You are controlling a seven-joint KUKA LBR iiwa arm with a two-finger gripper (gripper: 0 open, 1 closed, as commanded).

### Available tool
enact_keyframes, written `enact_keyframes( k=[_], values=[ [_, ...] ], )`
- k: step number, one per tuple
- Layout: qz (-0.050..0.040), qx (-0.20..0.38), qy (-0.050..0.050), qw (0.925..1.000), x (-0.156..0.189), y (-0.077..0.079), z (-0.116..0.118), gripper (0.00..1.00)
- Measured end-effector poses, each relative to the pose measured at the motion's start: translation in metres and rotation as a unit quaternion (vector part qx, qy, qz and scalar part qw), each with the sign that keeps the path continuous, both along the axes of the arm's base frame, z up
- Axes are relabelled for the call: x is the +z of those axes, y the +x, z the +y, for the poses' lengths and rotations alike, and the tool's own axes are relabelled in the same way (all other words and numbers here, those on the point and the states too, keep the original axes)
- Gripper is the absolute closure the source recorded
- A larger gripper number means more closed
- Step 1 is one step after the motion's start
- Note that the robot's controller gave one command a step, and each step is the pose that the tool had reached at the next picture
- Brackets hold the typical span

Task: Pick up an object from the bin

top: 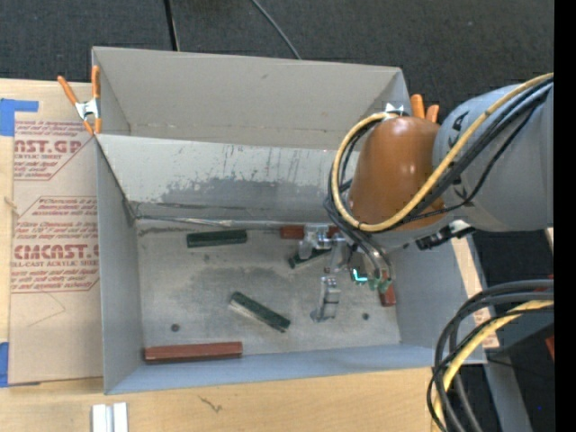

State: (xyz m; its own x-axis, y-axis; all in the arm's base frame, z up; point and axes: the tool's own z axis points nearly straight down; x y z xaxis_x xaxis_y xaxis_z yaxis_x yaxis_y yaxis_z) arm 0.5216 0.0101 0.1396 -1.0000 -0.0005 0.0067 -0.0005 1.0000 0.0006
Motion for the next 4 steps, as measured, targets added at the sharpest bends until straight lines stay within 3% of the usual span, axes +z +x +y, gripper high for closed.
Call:
enact_keyframes(
  k=[1, 2, 3, 4],
  values=[
    [-0.0036, 0.0, 0.0, 1.0, 0.003, 0.002, 0.0, 0.0],
    [-0.0088, 0.07, 0.0, 0.9975, -0.041, 0.031, -0.022, 0.0],
    [-0.0045, 0.111, 0.001, 0.9938, -0.07, 0.056, -0.041, 0.0],
    [-0.0025, 0.08, 0.001, 0.9968, -0.07, 0.058, -0.042, 0.0]
  ],
)
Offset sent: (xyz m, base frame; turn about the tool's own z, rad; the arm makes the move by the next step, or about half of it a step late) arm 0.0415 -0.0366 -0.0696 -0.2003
